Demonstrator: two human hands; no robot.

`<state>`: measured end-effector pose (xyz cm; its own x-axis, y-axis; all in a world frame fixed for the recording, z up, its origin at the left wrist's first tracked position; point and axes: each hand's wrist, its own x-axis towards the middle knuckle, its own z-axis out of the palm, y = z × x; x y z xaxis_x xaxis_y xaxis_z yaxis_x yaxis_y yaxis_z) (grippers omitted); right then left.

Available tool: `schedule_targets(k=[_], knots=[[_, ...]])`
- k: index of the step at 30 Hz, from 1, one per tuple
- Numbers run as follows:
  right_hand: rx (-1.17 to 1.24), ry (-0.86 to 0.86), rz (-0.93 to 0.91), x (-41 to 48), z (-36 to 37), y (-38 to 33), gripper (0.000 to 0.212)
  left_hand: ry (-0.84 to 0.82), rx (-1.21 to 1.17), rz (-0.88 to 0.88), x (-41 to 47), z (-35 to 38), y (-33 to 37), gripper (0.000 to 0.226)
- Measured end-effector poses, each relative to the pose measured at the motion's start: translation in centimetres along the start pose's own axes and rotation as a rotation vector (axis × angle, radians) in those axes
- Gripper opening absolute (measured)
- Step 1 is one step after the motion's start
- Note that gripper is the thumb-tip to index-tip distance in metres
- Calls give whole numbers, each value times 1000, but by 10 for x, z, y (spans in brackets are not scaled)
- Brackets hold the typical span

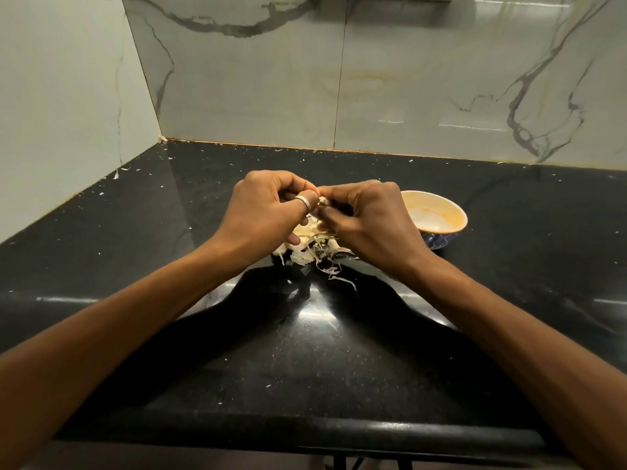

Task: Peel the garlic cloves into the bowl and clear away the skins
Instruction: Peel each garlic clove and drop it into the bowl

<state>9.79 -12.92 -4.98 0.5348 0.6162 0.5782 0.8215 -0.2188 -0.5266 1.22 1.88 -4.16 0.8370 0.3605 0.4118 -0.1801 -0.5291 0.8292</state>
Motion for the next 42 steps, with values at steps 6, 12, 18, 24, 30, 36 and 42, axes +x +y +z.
schedule_targets(k=[6, 12, 18, 24, 30, 36, 42], knots=[[58, 8, 53, 1, 1, -2, 21, -11, 1, -13, 2, -2, -4, 13], [112, 64, 168, 4, -3, 4, 22, -149, -164, -87, 2, 0, -2, 22], [229, -25, 242, 4, -5, 5, 20, -113, -89, 25, 3, -3, -5, 24], [399, -143, 235, 4, -11, 0, 27, -90, -41, 48, 8, -8, -10, 20], [337, -80, 186, 5, -9, 3, 21, -89, -104, 21, 8, -9, -10, 19], [339, -49, 220, 4, -5, 2, 15, -129, -144, 39, 5, -7, -9, 28], [61, -40, 9, 1, -8, 4, 14, -180, -91, 7, 9, -12, -7, 26]])
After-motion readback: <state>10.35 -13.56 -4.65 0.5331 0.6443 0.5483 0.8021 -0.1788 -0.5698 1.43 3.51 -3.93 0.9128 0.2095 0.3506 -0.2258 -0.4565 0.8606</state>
